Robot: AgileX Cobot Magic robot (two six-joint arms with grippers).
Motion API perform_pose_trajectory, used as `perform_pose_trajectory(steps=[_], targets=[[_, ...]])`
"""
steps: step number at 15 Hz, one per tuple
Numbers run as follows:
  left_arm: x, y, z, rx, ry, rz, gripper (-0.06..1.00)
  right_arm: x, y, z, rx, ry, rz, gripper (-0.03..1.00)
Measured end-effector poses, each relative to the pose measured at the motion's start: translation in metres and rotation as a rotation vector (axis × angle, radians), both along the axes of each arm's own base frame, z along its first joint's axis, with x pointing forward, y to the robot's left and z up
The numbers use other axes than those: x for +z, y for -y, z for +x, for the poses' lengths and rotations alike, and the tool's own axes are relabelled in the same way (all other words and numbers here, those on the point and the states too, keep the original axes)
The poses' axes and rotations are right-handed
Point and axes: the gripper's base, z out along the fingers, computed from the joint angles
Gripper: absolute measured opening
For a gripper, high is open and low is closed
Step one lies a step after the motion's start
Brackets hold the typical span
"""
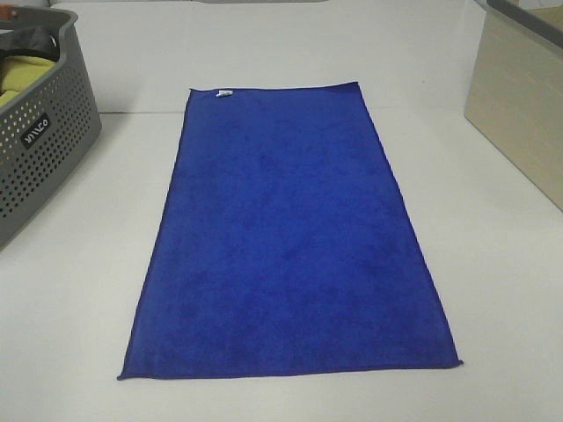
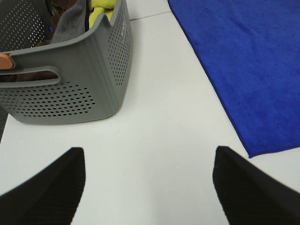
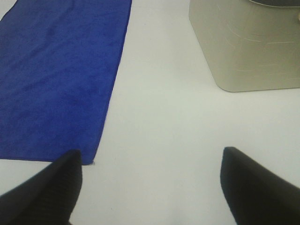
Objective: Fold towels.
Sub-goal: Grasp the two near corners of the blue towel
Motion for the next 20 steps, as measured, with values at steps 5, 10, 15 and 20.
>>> perform_pose_trajectory(steps=[5,10,15,20], targets=[[0.0000,0.0000,0.0000,0.000,0.000,0.000,0.72,0.0000,0.0000,0.0000,0.000,0.000,0.000,0.77],[0.0000,0.0000,0.0000,0.000,0.000,0.000,0.72,0.0000,0.0000,0.0000,0.000,0.000,0.000,0.77],[0.0000,0.0000,0.0000,0.000,0.000,0.000,0.72,0.0000,0.0000,0.0000,0.000,0.000,0.000,0.77],[0.0000,0.0000,0.0000,0.000,0.000,0.000,0.72,0.0000,0.0000,0.0000,0.000,0.000,0.000,0.77]])
